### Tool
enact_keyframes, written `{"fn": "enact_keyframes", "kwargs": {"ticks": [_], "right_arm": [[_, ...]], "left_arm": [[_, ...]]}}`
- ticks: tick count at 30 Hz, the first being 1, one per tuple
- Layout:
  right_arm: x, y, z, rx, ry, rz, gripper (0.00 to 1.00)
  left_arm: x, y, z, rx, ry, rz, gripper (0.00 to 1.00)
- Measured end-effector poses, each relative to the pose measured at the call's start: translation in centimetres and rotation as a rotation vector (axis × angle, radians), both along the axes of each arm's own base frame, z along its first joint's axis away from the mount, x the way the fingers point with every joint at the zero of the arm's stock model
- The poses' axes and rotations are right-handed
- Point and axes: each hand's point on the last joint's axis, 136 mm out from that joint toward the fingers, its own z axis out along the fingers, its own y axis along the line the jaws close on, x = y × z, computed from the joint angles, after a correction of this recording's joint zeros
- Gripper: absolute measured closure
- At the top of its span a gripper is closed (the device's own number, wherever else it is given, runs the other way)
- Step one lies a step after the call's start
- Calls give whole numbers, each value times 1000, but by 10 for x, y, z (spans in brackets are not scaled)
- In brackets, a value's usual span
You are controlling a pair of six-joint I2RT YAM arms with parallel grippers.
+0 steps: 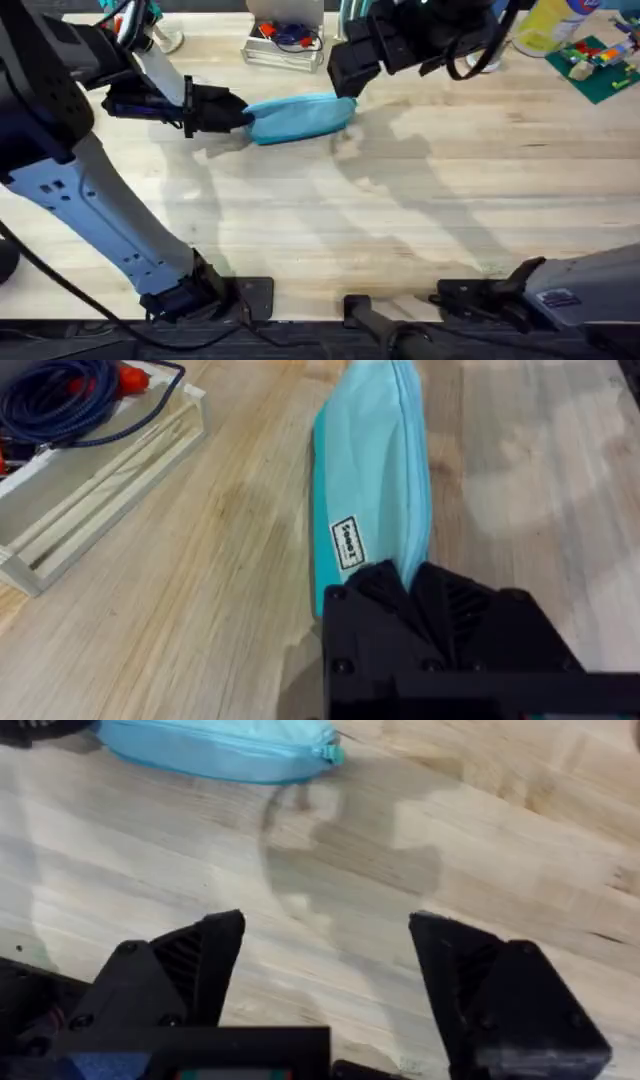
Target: Unzip the bag, pick up the pens from the table one at a time and place them inside, then zip the bag closed.
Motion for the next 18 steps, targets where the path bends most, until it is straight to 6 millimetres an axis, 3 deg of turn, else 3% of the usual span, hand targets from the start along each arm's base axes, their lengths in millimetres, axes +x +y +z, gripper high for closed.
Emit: {"fn": "enact_keyframes", "kwargs": {"ticks": [2,7,8,18], "right_arm": [[-1,-2,-1,-10,3,-4,5],[-1,-4,-1,-17,2,-6,6],[-1,-4,-1,-17,2,-6,6],[-1,-4,-1,-20,0,-7,5]], "left_arm": [[0,0,0,1,0,-1,901],[-1,4,-3,16,3,-1,92],[-2,4,-3,17,6,0,34],[-2,6,-5,30,1,-5,5]]}}
